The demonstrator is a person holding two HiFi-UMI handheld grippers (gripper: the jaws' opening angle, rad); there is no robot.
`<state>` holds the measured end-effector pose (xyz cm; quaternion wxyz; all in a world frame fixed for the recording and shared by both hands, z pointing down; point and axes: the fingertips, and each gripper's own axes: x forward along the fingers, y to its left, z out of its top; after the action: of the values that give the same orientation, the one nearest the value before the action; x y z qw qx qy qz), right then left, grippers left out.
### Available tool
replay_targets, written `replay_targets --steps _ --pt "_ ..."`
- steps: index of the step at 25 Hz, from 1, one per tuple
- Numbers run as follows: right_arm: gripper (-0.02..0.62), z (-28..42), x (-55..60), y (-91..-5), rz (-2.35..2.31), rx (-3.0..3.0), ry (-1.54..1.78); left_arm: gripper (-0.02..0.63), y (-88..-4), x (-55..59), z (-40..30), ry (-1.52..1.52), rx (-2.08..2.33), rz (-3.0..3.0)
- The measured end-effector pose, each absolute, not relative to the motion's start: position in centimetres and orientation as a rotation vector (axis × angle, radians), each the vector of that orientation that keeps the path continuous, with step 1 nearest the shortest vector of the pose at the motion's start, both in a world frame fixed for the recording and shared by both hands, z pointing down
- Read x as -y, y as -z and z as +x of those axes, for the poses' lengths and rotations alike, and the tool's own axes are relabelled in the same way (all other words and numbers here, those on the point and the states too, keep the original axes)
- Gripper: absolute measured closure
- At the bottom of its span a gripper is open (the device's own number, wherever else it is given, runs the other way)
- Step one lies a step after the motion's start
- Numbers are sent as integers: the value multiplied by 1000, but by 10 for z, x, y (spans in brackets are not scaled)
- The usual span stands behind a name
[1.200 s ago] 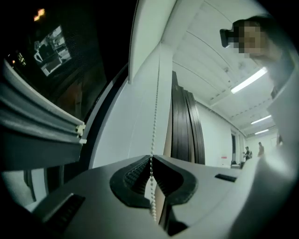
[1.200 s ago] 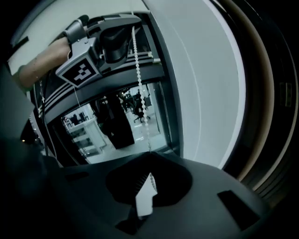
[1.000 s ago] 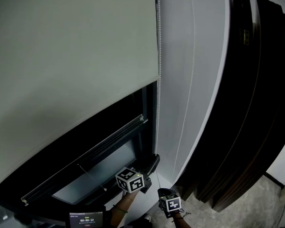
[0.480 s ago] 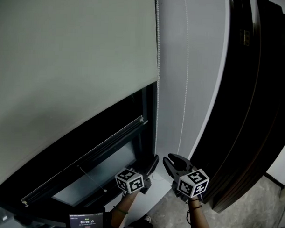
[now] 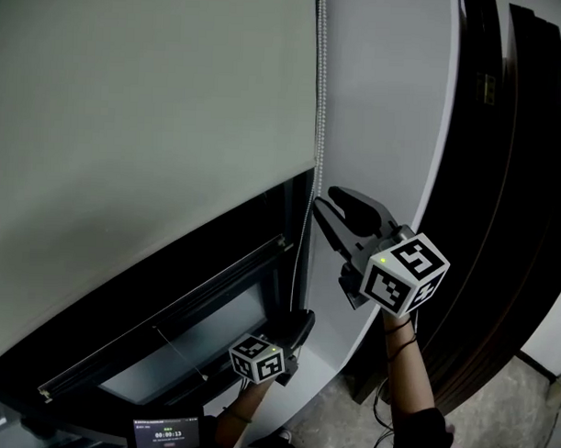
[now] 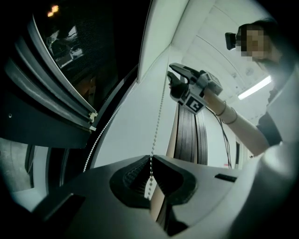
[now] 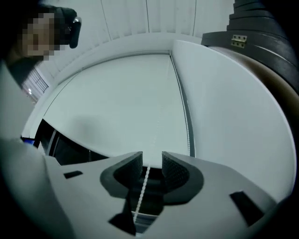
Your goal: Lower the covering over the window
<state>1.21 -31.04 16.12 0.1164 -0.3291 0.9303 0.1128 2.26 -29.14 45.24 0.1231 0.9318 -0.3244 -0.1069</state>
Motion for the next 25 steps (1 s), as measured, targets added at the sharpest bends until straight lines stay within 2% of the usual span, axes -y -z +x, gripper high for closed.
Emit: replay_targets --steps 7,8,9,14,18,25 --pt "484 -4 324 -103 -982 -2663 -434 592 -452 294 22 315 960 2720" --pt "503 -4 327 -102 -1007 -2656 -434 592 -452 294 22 317 961 2721" --pt "560 -4 329 -103 -1026 -2647 -423 592 -452 294 22 321 962 2720" --pt "575 10 325 -106 -1007 -2583 -316 592 -457 293 22 287 960 2721" --pt "575 8 329 -147 -1045 -2622 -256 592 -498 286 16 146 978 2665" --pt "575 14 334 -268 -1108 -2660 -3 592 -612 257 -1 -190 986 2489"
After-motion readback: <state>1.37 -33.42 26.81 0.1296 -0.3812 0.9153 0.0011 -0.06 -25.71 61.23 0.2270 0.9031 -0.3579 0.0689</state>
